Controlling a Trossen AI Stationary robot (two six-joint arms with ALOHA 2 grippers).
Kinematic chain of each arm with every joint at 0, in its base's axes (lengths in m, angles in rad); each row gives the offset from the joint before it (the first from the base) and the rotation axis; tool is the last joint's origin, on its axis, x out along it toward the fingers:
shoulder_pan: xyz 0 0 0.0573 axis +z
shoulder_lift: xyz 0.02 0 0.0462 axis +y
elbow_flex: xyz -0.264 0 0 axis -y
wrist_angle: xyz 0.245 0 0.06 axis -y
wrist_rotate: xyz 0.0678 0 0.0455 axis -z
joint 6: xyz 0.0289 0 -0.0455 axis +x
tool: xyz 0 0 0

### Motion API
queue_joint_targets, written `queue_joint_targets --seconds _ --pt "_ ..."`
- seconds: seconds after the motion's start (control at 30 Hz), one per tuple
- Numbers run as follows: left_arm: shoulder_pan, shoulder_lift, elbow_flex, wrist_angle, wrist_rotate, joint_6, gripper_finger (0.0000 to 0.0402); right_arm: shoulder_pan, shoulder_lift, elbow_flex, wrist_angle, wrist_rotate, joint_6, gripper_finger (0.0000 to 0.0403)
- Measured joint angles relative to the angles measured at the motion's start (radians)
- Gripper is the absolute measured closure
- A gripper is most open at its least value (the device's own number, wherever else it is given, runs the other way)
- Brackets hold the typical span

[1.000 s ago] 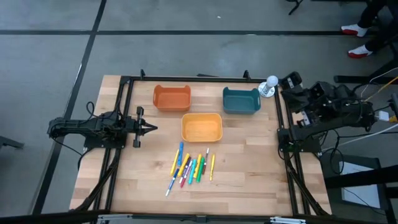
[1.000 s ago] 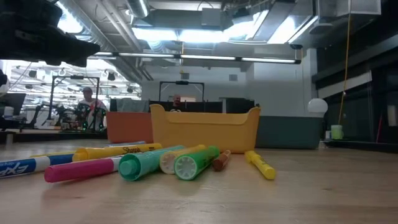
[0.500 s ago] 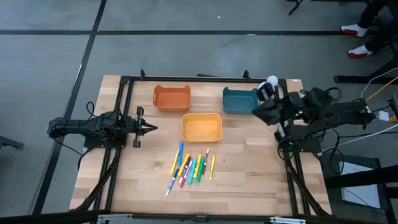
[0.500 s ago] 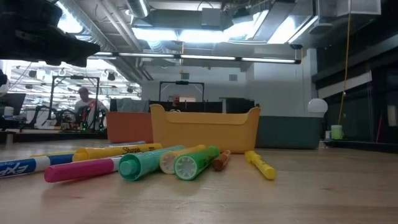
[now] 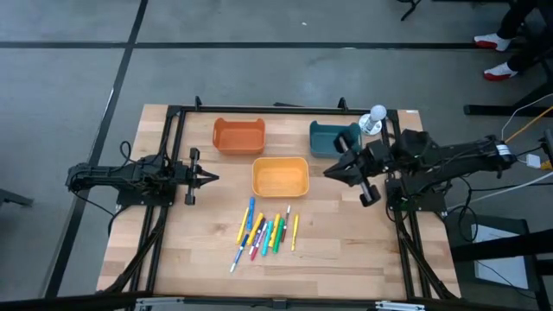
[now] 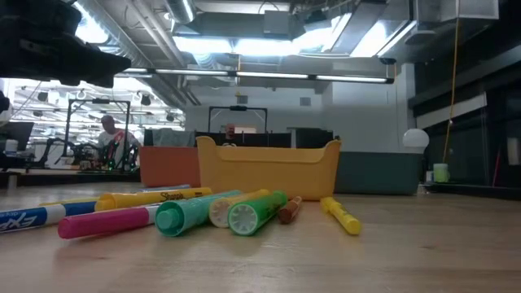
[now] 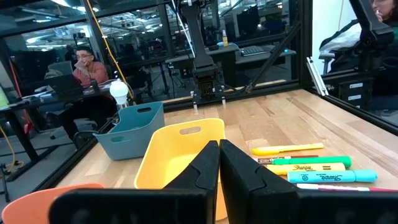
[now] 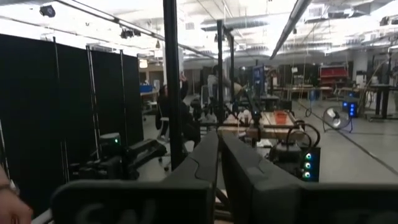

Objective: Pick & Place Markers
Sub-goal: Put the right yellow small highlighter pen into the yellow bin

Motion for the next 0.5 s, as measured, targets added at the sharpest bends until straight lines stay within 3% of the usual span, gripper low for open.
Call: queue_joint_targets --seconds 0.5 --pt "0.0 0.0 0.0 0.0 0.0 0.0 0.039 0.0 0.052 0.0 0.001 0.013 0.024 0.0382"
